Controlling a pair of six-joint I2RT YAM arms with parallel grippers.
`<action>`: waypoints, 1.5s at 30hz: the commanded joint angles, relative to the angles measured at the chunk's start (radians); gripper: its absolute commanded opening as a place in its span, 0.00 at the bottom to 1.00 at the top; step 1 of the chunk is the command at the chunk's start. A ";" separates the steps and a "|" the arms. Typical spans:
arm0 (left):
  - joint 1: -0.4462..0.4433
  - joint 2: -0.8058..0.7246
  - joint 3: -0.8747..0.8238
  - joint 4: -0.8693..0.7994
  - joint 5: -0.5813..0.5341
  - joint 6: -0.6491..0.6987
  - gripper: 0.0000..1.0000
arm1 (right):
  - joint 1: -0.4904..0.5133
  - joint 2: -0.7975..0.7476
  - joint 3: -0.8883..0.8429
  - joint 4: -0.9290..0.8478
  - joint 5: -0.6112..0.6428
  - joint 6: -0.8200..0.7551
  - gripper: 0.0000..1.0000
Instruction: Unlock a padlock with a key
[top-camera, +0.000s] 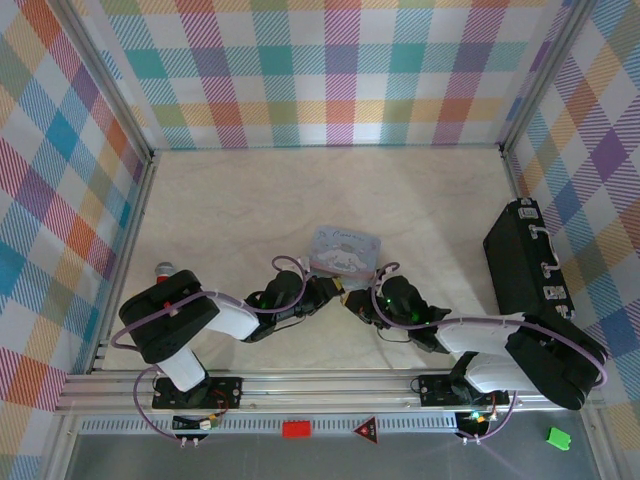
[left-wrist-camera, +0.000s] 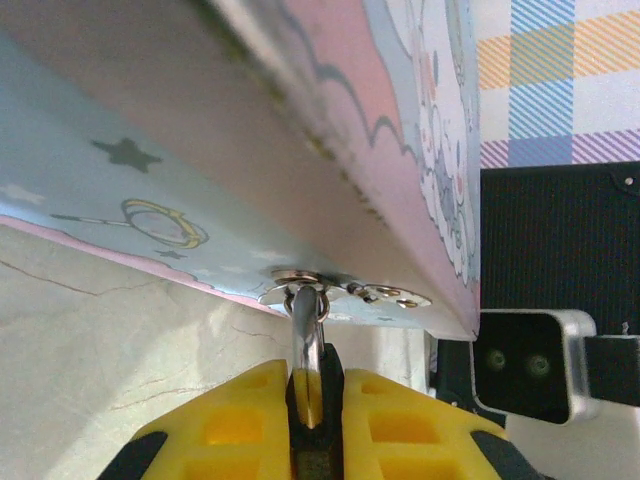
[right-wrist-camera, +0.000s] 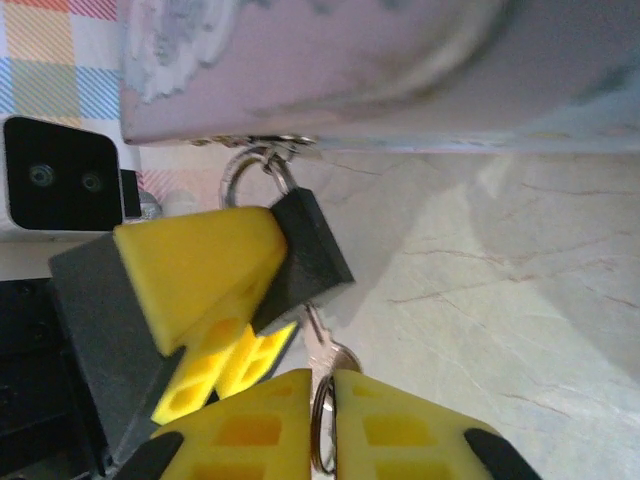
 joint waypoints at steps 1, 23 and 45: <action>-0.025 -0.041 0.028 -0.004 0.024 0.016 0.08 | -0.005 -0.018 0.053 -0.039 0.001 -0.064 0.21; -0.002 -0.166 0.097 -0.384 -0.042 0.008 0.00 | 0.086 -0.306 0.034 -0.240 0.211 -1.047 0.62; 0.006 -0.327 0.115 -0.579 -0.078 0.053 0.00 | 0.325 -0.013 0.005 0.124 0.447 -1.475 0.45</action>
